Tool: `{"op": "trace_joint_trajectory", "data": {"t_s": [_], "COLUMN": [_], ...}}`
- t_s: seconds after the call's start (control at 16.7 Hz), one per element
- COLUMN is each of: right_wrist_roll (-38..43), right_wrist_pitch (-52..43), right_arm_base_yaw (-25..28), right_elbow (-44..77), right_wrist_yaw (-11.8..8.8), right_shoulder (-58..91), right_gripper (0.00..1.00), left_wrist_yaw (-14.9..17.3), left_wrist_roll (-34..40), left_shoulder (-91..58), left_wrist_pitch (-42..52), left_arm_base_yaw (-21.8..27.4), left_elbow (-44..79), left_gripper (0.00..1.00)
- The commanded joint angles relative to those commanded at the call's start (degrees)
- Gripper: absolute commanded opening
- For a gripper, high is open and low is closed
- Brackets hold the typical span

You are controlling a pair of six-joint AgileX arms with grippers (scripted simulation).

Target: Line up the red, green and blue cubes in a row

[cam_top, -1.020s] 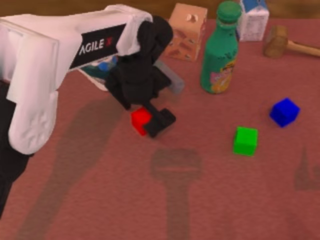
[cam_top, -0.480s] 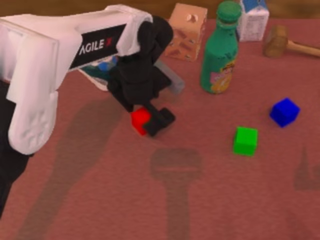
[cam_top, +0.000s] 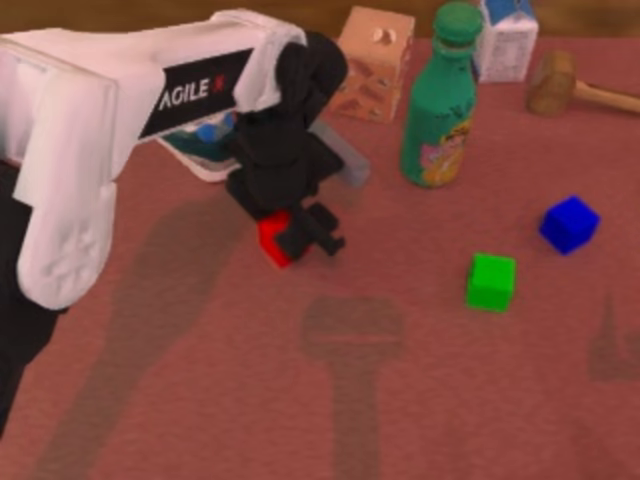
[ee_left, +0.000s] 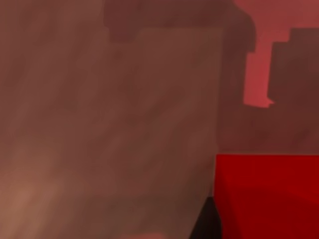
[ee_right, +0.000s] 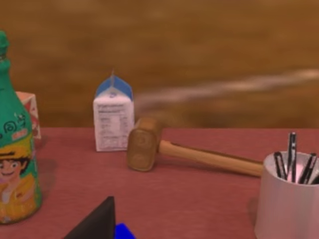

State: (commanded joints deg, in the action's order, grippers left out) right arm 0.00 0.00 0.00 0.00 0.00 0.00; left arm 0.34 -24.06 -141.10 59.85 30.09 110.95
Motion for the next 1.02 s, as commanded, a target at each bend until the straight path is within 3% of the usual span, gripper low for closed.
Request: {"op": "trace_joint_trajectory", "data": {"t_s": [0.6,1.02], "right_wrist_roll": [0.0,0.0], "right_wrist_pitch": [0.0,0.0], "right_arm_base_yaw": [0.0,0.0], "right_elbow": [0.0,0.0], "right_wrist_yaw": [0.0,0.0], "right_shoulder": [0.0,0.0], "right_gripper": [1.0,1.0], "left_wrist_yaw": [0.7,0.6], "left_wrist_roll": [0.4,0.5], "left_shoulder": [2.1,4.3], "left_wrist_pitch": [1.7,14.3], "left_arm_base_yaw": [-0.1,-1.1], "left_elbow": [1.3,11.5], "left_gripper": [0.0,0.0]}}
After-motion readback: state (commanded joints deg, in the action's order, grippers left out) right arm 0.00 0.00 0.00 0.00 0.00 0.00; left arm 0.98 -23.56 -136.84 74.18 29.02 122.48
